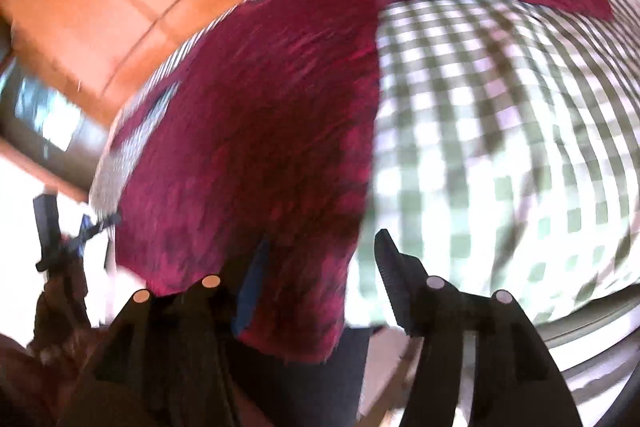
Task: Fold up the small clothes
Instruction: 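Lift and shake the sweater open with both tools, then lay it flat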
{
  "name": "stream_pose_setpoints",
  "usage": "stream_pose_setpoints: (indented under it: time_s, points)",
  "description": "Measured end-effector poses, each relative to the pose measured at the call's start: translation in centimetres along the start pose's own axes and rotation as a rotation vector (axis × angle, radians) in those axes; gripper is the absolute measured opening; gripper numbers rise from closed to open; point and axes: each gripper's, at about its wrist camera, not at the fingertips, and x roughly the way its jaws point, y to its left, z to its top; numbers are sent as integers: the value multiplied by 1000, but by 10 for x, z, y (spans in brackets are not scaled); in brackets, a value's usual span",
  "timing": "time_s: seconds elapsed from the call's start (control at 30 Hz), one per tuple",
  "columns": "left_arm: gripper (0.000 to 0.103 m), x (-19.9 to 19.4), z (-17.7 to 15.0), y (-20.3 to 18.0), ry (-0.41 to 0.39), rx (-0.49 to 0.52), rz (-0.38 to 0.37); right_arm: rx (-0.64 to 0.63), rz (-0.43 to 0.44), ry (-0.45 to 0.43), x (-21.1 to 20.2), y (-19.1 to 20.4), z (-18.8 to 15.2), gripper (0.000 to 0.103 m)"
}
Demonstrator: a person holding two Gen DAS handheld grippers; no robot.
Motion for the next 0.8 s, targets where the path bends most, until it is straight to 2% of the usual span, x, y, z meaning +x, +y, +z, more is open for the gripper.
stream_pose_setpoints:
  time_s: [0.1, 0.13, 0.17, 0.2, 0.27, 0.37, 0.43, 0.5, 0.53, 0.6, 0.63, 0.7, 0.73, 0.77, 0.8]
  points:
    - [35, 3, 20, -19, -63, 52, -8, 10, 39, 40, 24, -1, 9, 52]
    - [35, 4, 24, -25, -74, 62, -11, 5, 23, 43, 33, 2, 10, 52]
    - [43, 8, 26, -29, -82, 70, -17, -3, 13, 33, 36, 6, 12, 52]
    - [55, 14, 32, -35, -96, 71, -19, -19, -4, 16, 38, 12, 12, 45]
    - [62, 22, 32, -46, -112, 94, -5, -53, -35, 20, 39, 20, 13, 22]
    - [62, 44, 30, -56, -66, 144, 69, -173, -174, 5, 40, 39, 5, 17]
    - [62, 55, 23, -51, -14, 110, 60, -238, -269, 0, 42, 48, -2, 16]
    - [62, 55, 12, -46, -2, 84, 31, -265, -303, 3, 46, 49, -6, 16]
    - [62, 52, 6, -48, -13, 102, 33, -261, -302, 6, 48, 48, -6, 16]
    - [62, 47, 4, -49, -22, 126, 29, -252, -293, 9, 48, 50, -3, 23]
    - [62, 41, 7, -44, -36, 98, 1, -251, -295, 3, 46, 51, 0, 27]
    - [63, 34, 17, -26, -61, 7, -40, -249, -320, -37, 39, 52, 7, 49]
    - [65, 29, 25, -13, -87, -55, -45, -243, -320, -59, 37, 54, 13, 53]
    - [74, 25, 31, 0, -113, -109, -31, -234, -317, -81, 35, 57, 18, 59]
    - [76, 22, 37, 14, -139, -162, -2, -228, -315, -109, 35, 62, 24, 65]
